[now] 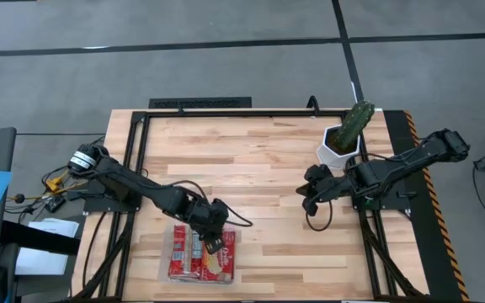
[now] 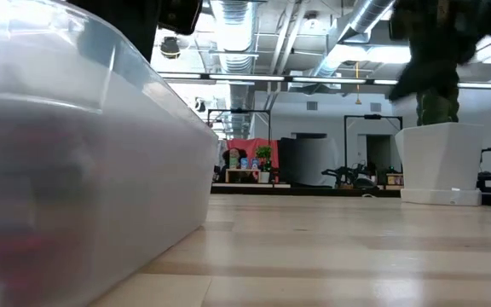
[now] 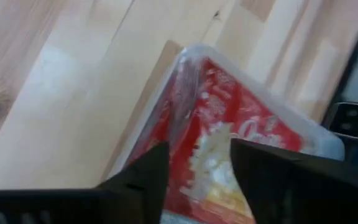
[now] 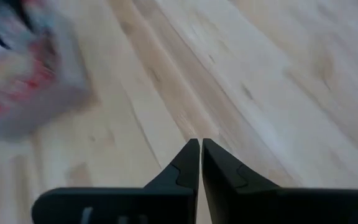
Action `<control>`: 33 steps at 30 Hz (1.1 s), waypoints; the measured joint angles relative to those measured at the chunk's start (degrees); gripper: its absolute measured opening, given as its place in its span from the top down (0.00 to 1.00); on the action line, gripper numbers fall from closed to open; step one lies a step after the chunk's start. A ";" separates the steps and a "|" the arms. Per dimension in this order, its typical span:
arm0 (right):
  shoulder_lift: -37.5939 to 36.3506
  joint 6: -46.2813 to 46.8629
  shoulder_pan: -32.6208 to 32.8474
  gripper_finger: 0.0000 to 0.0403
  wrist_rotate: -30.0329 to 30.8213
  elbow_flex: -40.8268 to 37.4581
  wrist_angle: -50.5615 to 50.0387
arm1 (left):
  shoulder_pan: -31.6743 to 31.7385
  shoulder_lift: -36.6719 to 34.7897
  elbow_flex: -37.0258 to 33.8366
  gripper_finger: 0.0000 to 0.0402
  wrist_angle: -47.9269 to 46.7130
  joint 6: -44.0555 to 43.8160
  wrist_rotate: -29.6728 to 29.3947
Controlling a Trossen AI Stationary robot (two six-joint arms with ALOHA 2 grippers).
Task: Sort popcorn bags into baskets
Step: Put the popcorn bag into the transparent bin, then return to Home Position
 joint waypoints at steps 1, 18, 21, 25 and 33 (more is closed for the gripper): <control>-0.42 -1.47 0.00 0.89 -0.01 1.08 0.26 | 0.46 -0.80 0.00 0.59 -0.02 0.16 0.71; -11.60 -28.07 0.00 0.93 7.67 21.65 -13.47 | 10.11 -27.62 -0.01 0.45 1.43 24.36 -1.29; -17.56 -26.88 -1.49 0.93 10.42 18.18 -14.24 | 11.81 -33.45 -1.50 0.45 7.22 34.24 -0.57; -27.95 -24.87 -3.92 0.93 10.08 9.54 -10.83 | 16.96 -42.88 -11.00 0.45 14.19 36.95 6.39; -50.22 -22.93 -6.78 0.91 9.05 -6.95 -1.65 | 30.92 -60.63 -37.35 0.45 35.53 30.97 20.38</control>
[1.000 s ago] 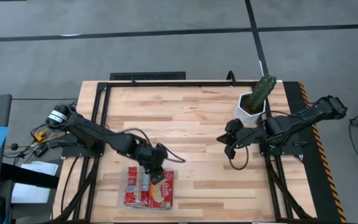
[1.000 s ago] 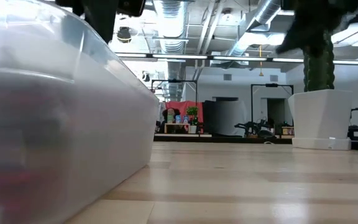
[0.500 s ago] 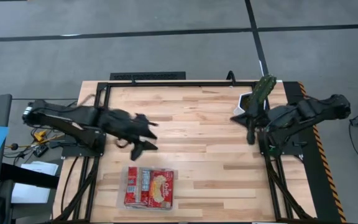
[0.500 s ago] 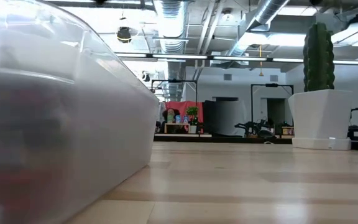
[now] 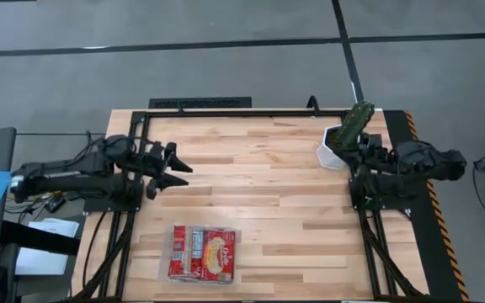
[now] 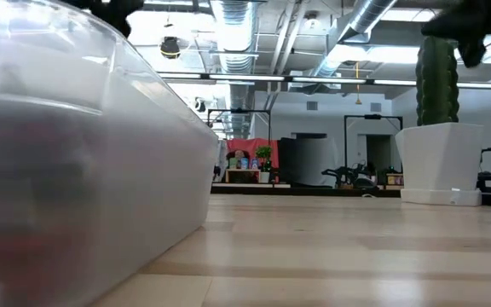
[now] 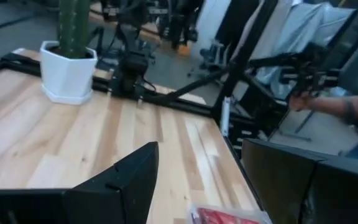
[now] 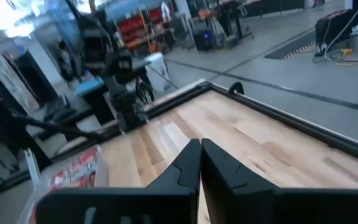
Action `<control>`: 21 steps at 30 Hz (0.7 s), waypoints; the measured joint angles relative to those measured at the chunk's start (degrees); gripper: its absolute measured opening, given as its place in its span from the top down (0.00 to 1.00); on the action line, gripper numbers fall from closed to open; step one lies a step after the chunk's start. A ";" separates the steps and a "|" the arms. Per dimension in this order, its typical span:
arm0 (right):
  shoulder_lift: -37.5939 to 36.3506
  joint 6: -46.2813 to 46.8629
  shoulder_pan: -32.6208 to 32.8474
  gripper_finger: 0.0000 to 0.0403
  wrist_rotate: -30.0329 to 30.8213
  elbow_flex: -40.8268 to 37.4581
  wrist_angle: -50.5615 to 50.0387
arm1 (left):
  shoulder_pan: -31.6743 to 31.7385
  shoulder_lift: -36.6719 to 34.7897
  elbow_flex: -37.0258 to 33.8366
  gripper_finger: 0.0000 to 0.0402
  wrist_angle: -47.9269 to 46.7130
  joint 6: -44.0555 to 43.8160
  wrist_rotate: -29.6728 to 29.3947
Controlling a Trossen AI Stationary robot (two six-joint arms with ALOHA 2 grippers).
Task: Sort popcorn bags into baskets
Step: Return to Home Position
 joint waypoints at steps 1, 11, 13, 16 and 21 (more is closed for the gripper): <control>-2.31 0.33 -0.06 0.90 0.00 -1.71 0.54 | 1.31 -1.67 -2.68 0.45 2.09 -0.73 1.43; -6.29 -0.32 -0.35 0.92 -15.07 -16.23 15.00 | 12.76 -11.11 -21.93 0.45 22.31 -10.93 17.24; -7.12 1.01 -0.41 0.93 -15.31 -20.50 22.53 | 14.55 -11.55 -25.28 0.45 26.39 -13.38 19.71; -7.23 1.60 -0.35 0.93 -15.84 -27.32 33.19 | 16.45 -11.81 -29.85 0.45 33.28 -17.51 22.33; -6.82 2.90 -0.77 0.93 -14.70 -31.26 34.32 | 17.00 -11.88 -29.81 0.45 32.55 -14.67 24.87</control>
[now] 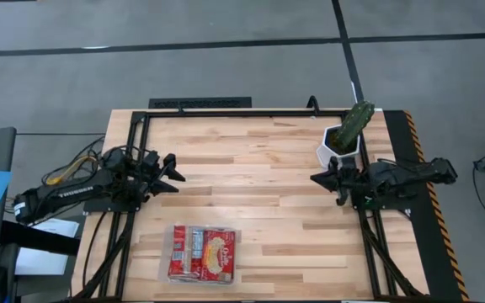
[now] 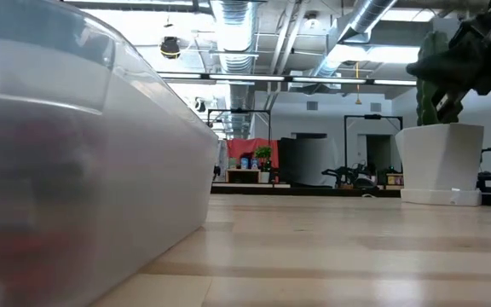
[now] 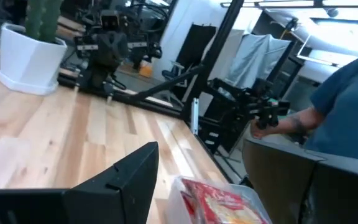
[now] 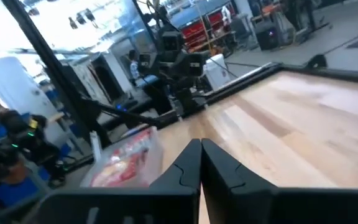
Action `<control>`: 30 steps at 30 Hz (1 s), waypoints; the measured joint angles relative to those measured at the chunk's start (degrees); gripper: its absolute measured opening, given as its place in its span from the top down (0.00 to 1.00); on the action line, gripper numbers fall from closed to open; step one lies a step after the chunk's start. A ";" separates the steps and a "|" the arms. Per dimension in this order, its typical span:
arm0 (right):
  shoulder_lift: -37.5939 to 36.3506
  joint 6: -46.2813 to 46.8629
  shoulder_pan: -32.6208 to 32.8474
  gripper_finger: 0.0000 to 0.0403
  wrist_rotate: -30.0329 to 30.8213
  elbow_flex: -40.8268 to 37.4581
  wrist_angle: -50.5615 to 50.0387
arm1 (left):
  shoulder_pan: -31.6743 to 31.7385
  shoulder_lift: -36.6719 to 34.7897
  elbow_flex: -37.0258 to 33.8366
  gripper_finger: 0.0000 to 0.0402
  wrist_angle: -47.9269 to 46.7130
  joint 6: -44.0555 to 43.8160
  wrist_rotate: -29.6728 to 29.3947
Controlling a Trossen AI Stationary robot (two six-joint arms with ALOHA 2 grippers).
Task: Sort popcorn bags into baskets
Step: Return to Home Position
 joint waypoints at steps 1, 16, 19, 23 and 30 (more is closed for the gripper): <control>0.10 -0.77 -0.30 0.93 -0.01 0.00 -0.10 | 0.01 -0.04 -0.04 0.45 -0.35 0.74 -0.13; 0.18 6.07 -3.85 0.91 2.63 -0.05 -0.23 | 0.01 0.37 -0.14 0.45 -7.59 1.72 -4.04; 0.18 8.12 -3.85 0.92 2.61 -0.05 -0.29 | 0.01 0.37 -0.18 0.45 -11.90 1.41 -4.13; 0.18 8.59 -3.85 0.92 2.59 -0.08 -0.38 | 0.01 0.37 -0.18 0.45 -18.53 1.68 -5.28; 0.18 8.59 -3.85 0.91 2.59 -0.11 -0.45 | -1.97 -0.40 -0.22 0.45 -32.09 1.40 -13.99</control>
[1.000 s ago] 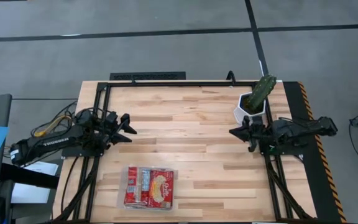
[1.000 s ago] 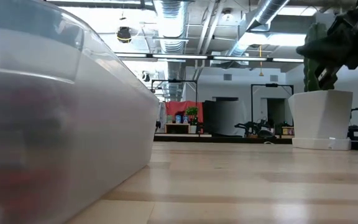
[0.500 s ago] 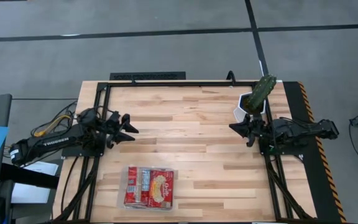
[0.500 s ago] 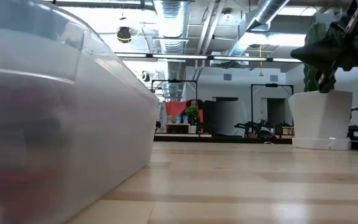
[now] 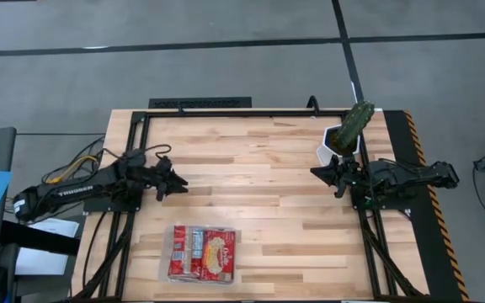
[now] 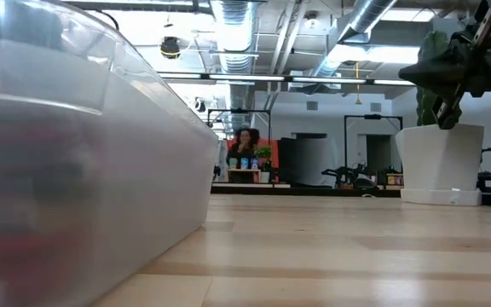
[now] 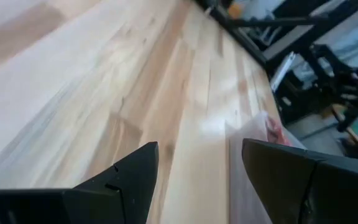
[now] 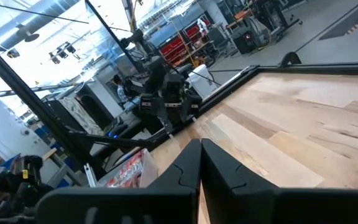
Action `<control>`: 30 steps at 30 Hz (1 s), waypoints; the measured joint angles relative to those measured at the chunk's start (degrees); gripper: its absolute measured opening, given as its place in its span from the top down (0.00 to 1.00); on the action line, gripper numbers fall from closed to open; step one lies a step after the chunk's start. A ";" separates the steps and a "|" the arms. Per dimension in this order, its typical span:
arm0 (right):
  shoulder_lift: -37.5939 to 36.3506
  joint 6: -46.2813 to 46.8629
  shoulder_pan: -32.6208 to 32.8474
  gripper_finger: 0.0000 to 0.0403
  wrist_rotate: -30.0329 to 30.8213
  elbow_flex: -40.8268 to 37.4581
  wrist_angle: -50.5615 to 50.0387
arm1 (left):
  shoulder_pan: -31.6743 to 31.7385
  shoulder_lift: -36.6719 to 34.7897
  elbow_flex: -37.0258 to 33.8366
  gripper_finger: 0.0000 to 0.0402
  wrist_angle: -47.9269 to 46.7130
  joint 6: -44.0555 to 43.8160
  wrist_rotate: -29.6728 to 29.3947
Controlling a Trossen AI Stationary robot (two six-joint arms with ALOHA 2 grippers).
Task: Sort popcorn bags into baskets
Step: Return to Home Position
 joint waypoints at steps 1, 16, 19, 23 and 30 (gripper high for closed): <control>0.00 0.02 0.01 0.91 -0.01 0.00 0.00 | -1.42 -1.16 0.10 0.45 0.03 -0.04 -2.83; 0.00 0.04 0.04 0.91 0.02 -0.04 -0.04 | -14.90 -20.57 0.30 0.45 -0.80 0.46 -21.90; -0.02 0.04 0.04 0.91 0.00 -0.04 -0.03 | -15.93 -20.71 0.30 0.45 -2.26 0.39 -22.39; 0.00 0.04 0.04 0.91 0.00 -0.04 -0.03 | -16.87 -20.83 0.30 0.45 -2.24 0.45 -22.72; 0.00 0.04 0.04 0.91 0.00 -0.04 -0.03 | -16.89 -20.76 0.32 0.45 -2.32 0.45 -22.70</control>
